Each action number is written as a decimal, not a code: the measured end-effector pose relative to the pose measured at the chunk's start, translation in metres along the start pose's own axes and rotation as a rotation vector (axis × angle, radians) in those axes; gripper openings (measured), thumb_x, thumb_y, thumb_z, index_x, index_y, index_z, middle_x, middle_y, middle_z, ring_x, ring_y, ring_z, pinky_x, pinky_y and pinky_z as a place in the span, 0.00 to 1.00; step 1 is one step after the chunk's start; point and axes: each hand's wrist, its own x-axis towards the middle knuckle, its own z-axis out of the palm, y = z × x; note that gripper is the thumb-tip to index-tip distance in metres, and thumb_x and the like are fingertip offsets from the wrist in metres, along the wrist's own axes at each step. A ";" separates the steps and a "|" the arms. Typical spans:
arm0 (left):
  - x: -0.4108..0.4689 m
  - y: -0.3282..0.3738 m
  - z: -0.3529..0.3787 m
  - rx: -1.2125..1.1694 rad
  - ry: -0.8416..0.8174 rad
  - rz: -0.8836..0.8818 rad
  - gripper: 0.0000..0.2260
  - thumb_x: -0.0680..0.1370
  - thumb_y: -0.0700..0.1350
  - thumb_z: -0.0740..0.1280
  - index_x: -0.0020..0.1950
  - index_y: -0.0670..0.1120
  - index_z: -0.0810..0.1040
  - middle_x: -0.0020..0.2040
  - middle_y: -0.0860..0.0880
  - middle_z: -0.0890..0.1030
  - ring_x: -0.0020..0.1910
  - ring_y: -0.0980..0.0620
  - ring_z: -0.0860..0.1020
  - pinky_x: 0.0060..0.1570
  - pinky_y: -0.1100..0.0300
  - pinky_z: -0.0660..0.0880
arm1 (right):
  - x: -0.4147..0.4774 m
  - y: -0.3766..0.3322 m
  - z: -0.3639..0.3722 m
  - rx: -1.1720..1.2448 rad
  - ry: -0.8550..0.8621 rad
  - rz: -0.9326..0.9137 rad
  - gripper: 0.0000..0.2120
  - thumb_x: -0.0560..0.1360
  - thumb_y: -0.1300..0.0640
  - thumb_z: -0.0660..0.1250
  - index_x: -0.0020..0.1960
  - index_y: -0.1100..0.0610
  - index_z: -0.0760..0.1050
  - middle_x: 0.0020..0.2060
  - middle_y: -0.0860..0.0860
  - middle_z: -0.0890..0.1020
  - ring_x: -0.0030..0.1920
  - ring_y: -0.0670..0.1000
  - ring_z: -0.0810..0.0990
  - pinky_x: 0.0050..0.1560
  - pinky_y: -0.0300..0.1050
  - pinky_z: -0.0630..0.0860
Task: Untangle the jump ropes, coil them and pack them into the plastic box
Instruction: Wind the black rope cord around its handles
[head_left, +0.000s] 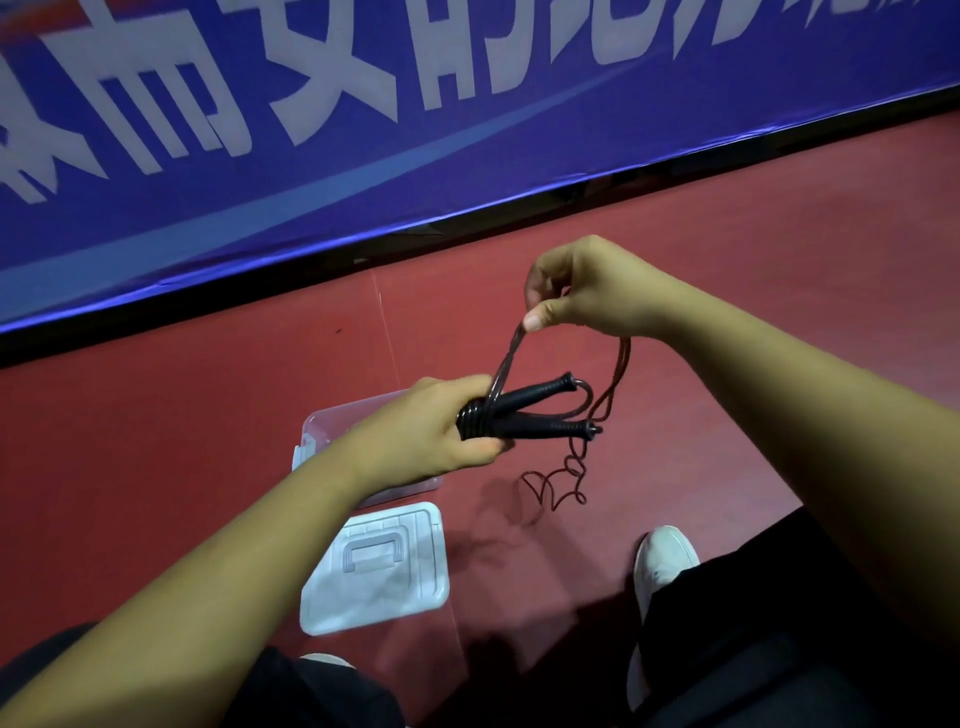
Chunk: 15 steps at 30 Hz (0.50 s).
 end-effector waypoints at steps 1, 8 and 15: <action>-0.001 0.001 -0.001 -0.040 0.008 0.007 0.14 0.73 0.46 0.74 0.53 0.51 0.72 0.37 0.51 0.81 0.36 0.50 0.76 0.40 0.52 0.74 | 0.000 0.003 0.000 0.028 -0.027 0.017 0.08 0.69 0.55 0.78 0.40 0.54 0.80 0.30 0.48 0.79 0.29 0.43 0.72 0.33 0.38 0.70; -0.002 0.003 -0.001 -0.296 0.165 0.071 0.27 0.72 0.41 0.74 0.64 0.64 0.73 0.52 0.65 0.79 0.47 0.63 0.78 0.52 0.68 0.73 | -0.002 0.026 0.010 0.224 -0.200 0.121 0.06 0.75 0.67 0.69 0.43 0.59 0.81 0.27 0.47 0.80 0.26 0.43 0.72 0.31 0.40 0.69; 0.005 -0.015 -0.028 -0.320 0.582 -0.115 0.11 0.70 0.44 0.75 0.48 0.54 0.77 0.31 0.58 0.74 0.29 0.59 0.68 0.33 0.65 0.67 | -0.005 0.022 0.030 0.653 -0.317 0.301 0.08 0.80 0.68 0.60 0.50 0.61 0.78 0.35 0.53 0.81 0.32 0.49 0.75 0.36 0.43 0.74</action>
